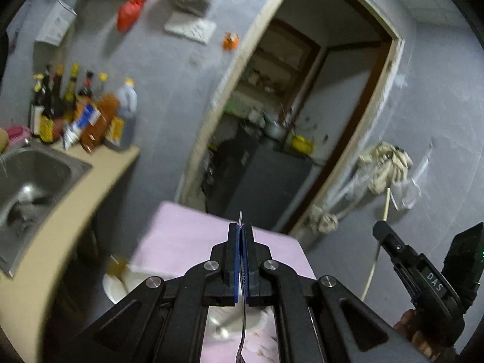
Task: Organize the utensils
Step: 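Lift both held utensils and carry them over the caddy, then open both tools to drop the utensils into the caddy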
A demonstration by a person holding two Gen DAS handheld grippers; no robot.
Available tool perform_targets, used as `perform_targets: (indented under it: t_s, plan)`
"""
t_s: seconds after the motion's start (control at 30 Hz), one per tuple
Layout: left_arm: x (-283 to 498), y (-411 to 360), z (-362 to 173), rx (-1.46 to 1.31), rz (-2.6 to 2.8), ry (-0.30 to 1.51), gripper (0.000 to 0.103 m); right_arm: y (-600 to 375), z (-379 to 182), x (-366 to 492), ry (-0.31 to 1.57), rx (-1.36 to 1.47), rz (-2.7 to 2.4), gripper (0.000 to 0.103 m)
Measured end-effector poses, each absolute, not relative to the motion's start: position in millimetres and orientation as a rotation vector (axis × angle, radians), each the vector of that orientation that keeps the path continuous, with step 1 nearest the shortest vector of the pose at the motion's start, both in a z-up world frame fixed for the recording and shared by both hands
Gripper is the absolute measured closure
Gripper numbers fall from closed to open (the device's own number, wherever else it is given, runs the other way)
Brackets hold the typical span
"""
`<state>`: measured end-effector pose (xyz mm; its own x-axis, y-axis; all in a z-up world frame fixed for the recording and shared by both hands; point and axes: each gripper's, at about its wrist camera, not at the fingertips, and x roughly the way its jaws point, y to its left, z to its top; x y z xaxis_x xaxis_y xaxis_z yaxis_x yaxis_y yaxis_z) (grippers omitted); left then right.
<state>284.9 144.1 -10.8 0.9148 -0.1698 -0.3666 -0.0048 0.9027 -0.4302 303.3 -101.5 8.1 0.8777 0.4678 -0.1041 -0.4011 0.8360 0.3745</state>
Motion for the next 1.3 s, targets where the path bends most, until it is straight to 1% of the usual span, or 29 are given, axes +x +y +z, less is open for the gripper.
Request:
perform_targets:
  t_s: [0.07, 0.2, 0.3, 0.43, 0.77, 1.07, 1.3]
  plan:
    - [286.8, 164.9, -7.3, -0.462, -0.058, 0.377, 0.101, -83.2, 11.5, 308.7, 0.153, 0.376, 0.463, 0.099]
    - [288.8, 199.4, -8.9, -0.513, 0.012, 0.308, 0.101, -58.7, 4.7, 313.0, 0.128, 0.404, 0.446, 0.099]
    - [296.8, 218.1, -15.5, -0.530, 0.063, 0.272, 0.101, -44.4, -9.1, 321.0, 0.131, 0.404, 0.415, 0.099]
    - [308.3, 229.6, -32.9, -0.535, 0.112, 0.268, 0.101, -39.4, -29.8, 327.5, 0.132, 0.396, 0.362, 0.099]
    - [325.5, 216.5, -72.3, -0.516, 0.150, 0.261, 0.101, -36.6, -66.9, 338.8, 0.188, 0.390, 0.331, 0.099]
    - [322.0, 192.8, -80.7, -0.398, 0.143, 0.254, 0.100, -36.2, -81.1, 340.2, 0.235, 0.395, 0.330, 0.099]
    - [314.5, 191.7, -82.0, -0.385, 0.109, 0.312, 0.100, -37.2, -83.5, 338.2, 0.282, 0.374, 0.347, 0.099]
